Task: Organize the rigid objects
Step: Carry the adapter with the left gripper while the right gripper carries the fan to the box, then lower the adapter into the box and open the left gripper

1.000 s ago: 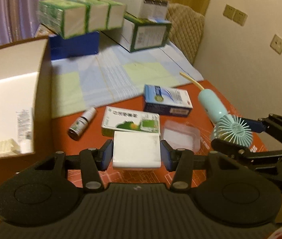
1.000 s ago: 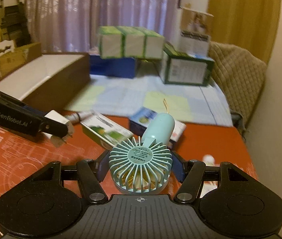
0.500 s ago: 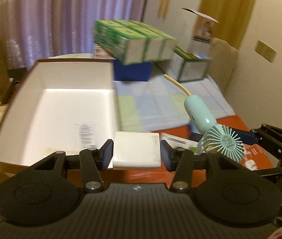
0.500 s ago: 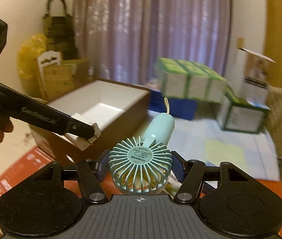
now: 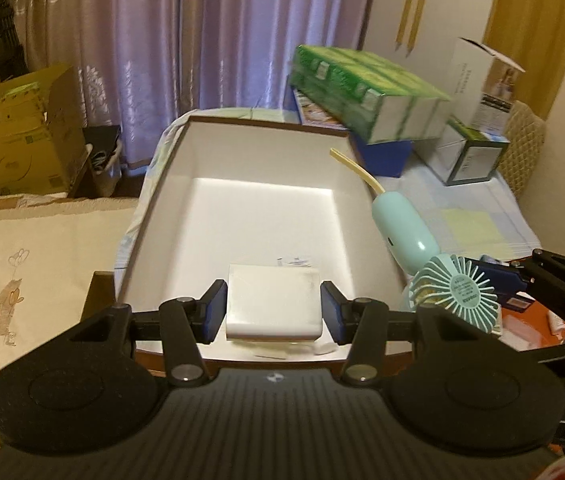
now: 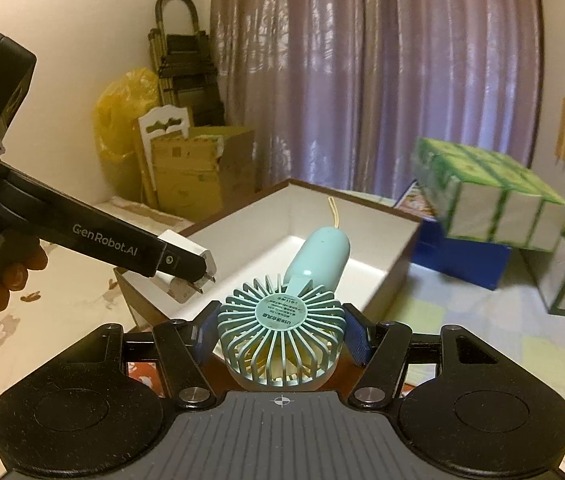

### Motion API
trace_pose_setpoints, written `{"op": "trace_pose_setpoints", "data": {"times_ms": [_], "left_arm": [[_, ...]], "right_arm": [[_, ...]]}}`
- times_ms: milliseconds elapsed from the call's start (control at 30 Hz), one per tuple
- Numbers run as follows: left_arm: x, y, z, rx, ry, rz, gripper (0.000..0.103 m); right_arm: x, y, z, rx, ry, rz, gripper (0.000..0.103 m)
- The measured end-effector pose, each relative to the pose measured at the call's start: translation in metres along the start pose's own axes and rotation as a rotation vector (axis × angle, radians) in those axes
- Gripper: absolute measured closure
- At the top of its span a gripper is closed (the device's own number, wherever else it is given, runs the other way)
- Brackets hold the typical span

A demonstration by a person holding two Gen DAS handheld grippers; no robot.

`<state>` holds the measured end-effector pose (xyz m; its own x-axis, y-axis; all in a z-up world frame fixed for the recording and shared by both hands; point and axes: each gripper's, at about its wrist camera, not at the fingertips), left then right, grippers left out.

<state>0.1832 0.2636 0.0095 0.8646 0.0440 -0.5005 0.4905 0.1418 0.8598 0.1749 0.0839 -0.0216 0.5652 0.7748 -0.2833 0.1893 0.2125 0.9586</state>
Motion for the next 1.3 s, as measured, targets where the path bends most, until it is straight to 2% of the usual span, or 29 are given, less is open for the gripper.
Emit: {"op": "trace_pose_setpoints", "data": {"times_ms": [233,533,833,1000,1067,1300], "left_arm": [[0.032,0.005,-0.025,-0.002,-0.022,-0.052,0.058],[0.088,0.009,-0.042,0.003,-0.07,-0.14,0.058],[0.136,0.004,-0.052,0.024,-0.084,-0.227,0.058],[0.152,0.004,-0.048,0.056,-0.112,-0.261,0.058],[0.154,0.004,-0.046,0.063,-0.108,-0.258,0.057],[0.148,0.007,-0.043,0.07,-0.13,-0.248,0.052]], "right_arm": [[0.044,-0.005,-0.003,0.001,-0.001,-0.047,0.043],[0.097,-0.013,0.001,-0.005,-0.016,-0.121,0.043],[0.14,-0.025,0.013,-0.025,-0.037,-0.205,0.043],[0.156,-0.025,0.018,-0.038,-0.054,-0.211,0.043],[0.164,-0.025,0.022,-0.018,-0.049,-0.259,0.043],[0.156,-0.026,0.025,-0.006,-0.057,-0.267,0.043]]}}
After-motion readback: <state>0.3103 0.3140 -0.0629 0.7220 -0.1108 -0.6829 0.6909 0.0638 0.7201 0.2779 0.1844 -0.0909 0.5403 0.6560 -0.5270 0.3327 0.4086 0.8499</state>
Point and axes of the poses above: each gripper's, at about its wrist camera, not at the fingertips, and x roughly the way its jaws point, z to its right, y to its top, and after that the axes turned 15 degrees about z, right-handed
